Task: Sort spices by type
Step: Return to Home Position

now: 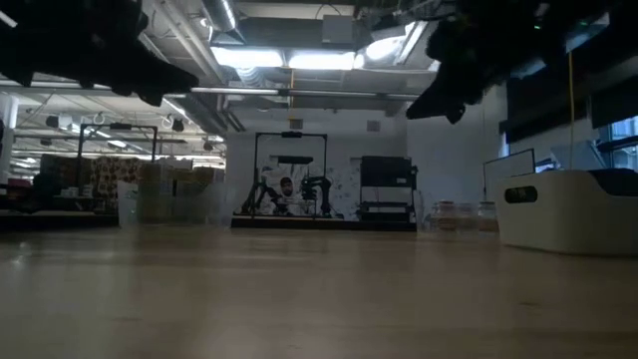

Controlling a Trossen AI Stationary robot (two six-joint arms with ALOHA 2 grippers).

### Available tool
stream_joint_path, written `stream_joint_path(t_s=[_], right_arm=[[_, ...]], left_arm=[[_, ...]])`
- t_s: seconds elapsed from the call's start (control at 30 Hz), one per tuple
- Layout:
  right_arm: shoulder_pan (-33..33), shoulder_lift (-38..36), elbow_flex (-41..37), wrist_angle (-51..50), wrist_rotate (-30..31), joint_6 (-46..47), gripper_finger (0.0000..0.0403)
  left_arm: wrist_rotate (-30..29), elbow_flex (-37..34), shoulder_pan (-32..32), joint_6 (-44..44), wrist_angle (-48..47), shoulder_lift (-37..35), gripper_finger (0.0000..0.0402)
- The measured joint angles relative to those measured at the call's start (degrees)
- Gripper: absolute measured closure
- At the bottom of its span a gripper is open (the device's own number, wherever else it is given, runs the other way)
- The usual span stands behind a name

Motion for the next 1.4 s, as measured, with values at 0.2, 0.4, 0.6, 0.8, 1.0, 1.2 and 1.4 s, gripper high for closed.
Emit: stream_joint_path(t_s=[0.2, 0.4, 0.6, 0.8, 1.0, 1.2, 1.4], right_arm=[[0.0, -9.1, -8.8, 6.5, -0.4, 1.0, 0.0379], [0.0, -17.1, -16.6, 13.6, 0.3, 4.1, 0.0380], [0.0, -23.0, -20.5, 14.5, 0.5, 6.7, 0.0380], [1.1, -29.4, -25.2, 18.1, -0.1, 8.6, 0.0380], [5.9, -37.3, -31.1, 20.6, 7.2, 8.9, 0.0380], [9.8, -44.0, -34.9, 20.2, 11.4, 9.5, 0.0380], [11.7, -50.3, -38.8, 19.9, 15.4, 9.9, 0.0380]], left_arm=[[0.0, -2.3, 0.0, -1.6, -0.1, -6.1, 0.0385], [0.0, -3.7, 0.0, -1.9, 1.2, -8.8, 0.0384], [-0.6, -3.9, 0.0, -2.3, 0.4, -8.6, 0.0384], [-1.1, -3.9, 0.0, -4.9, -0.8, -8.6, 0.0384], [0.0, -4.8, -0.1, -2.8, 0.3, -9.2, 0.0384], [0.4, -8.3, -0.1, -5.2, 1.1, -11.9, 0.0384], [0.8, -11.4, -0.1, -5.6, 0.0, -17.9, 0.0384]])
